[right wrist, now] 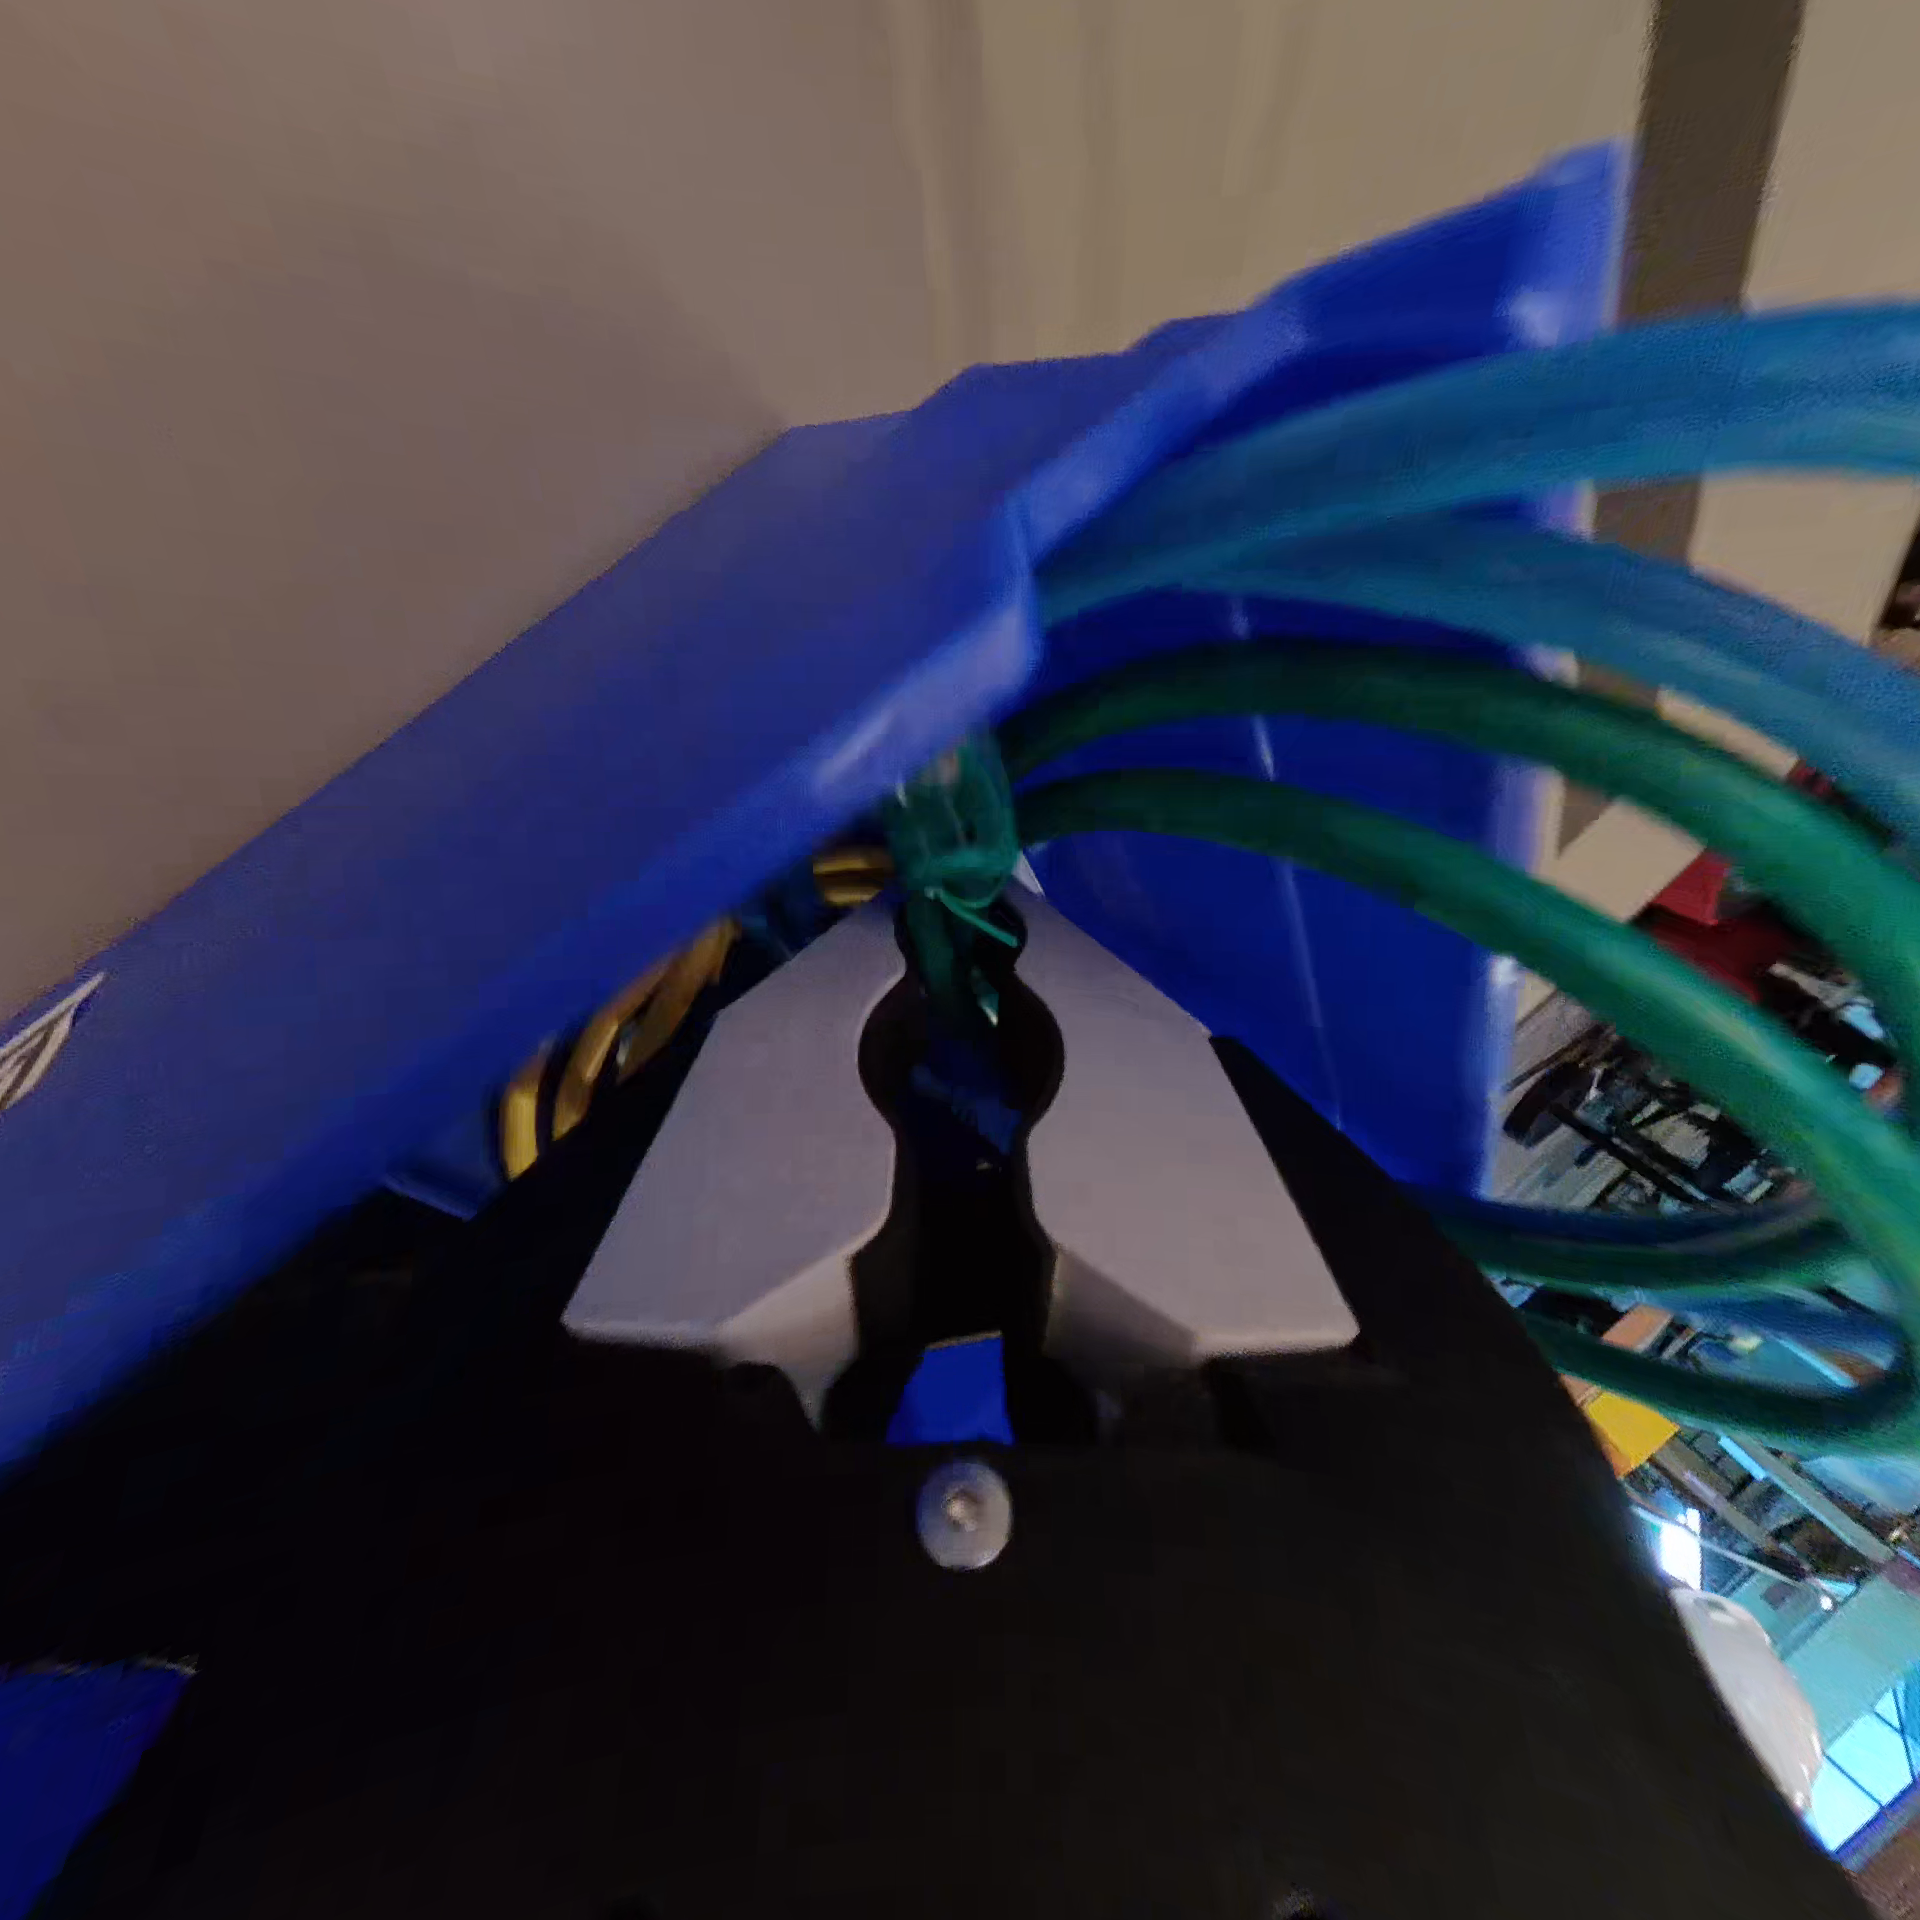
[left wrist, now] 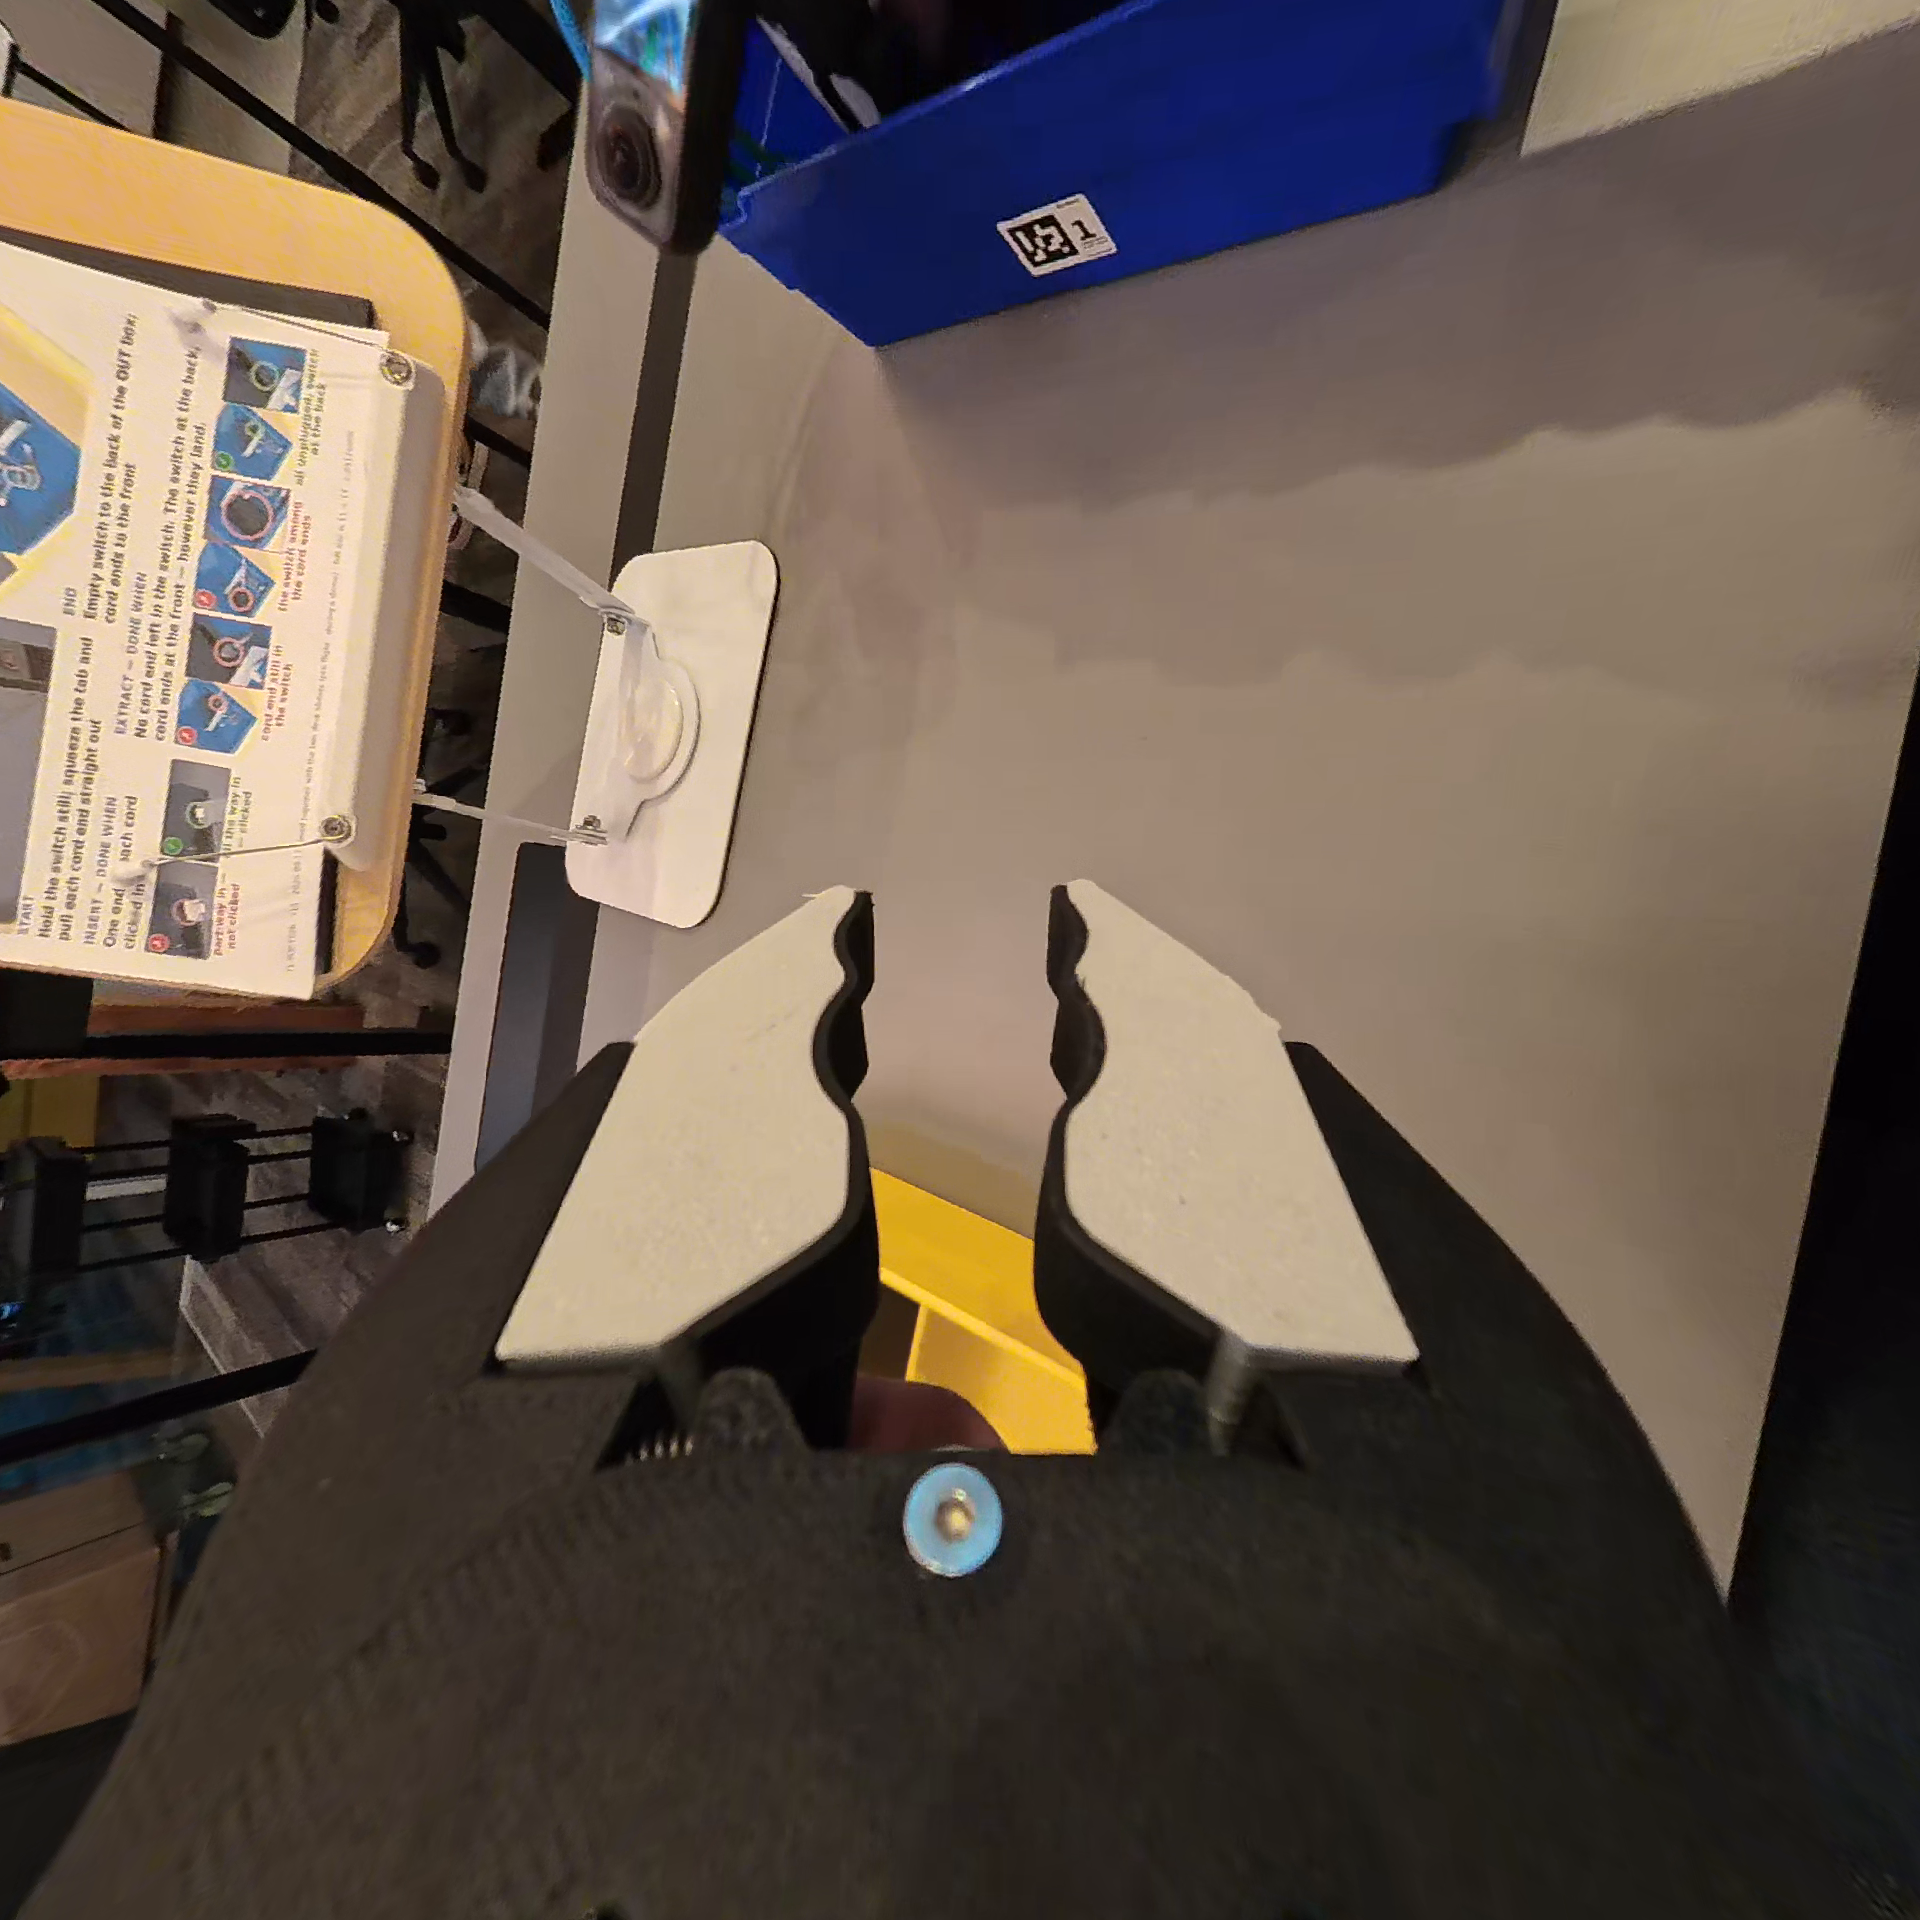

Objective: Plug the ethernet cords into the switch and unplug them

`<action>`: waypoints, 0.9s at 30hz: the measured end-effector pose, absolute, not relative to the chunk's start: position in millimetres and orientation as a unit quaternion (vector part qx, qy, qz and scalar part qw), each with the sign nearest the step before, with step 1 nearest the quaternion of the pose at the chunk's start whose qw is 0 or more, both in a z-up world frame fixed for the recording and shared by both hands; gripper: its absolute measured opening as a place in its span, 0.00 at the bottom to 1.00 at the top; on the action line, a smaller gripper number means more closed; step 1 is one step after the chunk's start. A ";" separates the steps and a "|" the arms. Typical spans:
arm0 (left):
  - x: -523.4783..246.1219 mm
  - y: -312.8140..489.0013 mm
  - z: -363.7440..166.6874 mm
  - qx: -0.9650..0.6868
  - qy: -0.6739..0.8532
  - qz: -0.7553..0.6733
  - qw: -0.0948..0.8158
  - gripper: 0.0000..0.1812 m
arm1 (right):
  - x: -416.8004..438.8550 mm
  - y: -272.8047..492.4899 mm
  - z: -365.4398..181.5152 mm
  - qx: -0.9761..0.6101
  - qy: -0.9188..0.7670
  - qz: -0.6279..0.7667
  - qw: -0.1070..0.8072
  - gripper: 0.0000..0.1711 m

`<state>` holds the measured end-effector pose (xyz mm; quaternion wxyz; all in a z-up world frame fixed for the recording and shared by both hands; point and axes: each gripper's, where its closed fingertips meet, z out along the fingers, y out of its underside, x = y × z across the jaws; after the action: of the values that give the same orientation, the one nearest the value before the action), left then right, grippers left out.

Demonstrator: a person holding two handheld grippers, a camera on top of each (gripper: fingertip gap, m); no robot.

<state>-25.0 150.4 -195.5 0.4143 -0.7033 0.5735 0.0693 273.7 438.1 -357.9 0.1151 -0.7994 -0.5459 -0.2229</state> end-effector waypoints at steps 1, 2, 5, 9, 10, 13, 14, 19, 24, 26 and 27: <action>-25.7 150.6 -194.5 -0.703 0.572 0.068 0.416 0.17 | 272.9 438.1 -351.2 -0.795 -0.549 -0.224 0.125 0.05; -26.2 151.0 -194.4 -0.704 0.571 0.065 0.417 0.17 | 272.5 437.1 -344.8 -0.792 -0.552 -0.226 0.132 0.08; -28.4 153.8 -196.4 -0.708 0.568 0.064 0.415 0.17 | 267.8 428.6 -328.8 -0.793 -0.560 -0.192 0.145 0.14; -27.9 152.5 -197.5 -0.708 0.571 0.065 0.410 0.17 | 261.3 414.7 -304.5 -0.795 -0.569 -0.137 0.158 0.20; -27.8 152.2 -196.8 -0.708 0.571 0.065 0.410 0.17 | 263.2 412.3 -298.2 -0.796 -0.569 -0.135 0.158 0.22; -27.9 151.5 -194.9 -0.708 0.570 0.065 0.412 0.17 | 265.4 404.4 -280.6 -0.793 -0.574 -0.116 0.167 0.23; -28.0 151.4 -194.9 -0.708 0.570 0.064 0.412 0.17 | 262.0 402.3 -274.4 -0.794 -0.573 -0.097 0.180 0.22; -26.5 150.3 -196.7 -0.708 0.573 0.064 0.407 0.17 | 270.7 392.4 -261.6 -0.782 -0.595 -0.100 0.159 0.30; -26.3 148.9 -197.0 -0.708 0.576 0.065 0.404 0.17 | 265.6 380.8 -250.7 -0.749 -0.642 -0.112 0.120 0.41; -27.3 148.7 -196.2 -0.708 0.575 0.066 0.404 0.17 | 264.7 381.5 -246.0 -0.753 -0.638 -0.114 0.113 0.40; -27.8 148.6 -195.9 -0.709 0.575 0.066 0.404 0.17 | 264.4 382.5 -244.8 -0.749 -0.641 -0.124 0.112 0.41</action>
<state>-27.8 148.6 -195.9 0.4039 -0.7086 0.5749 0.0656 264.4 382.5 -244.8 0.1122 -0.7488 -0.6413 -0.1239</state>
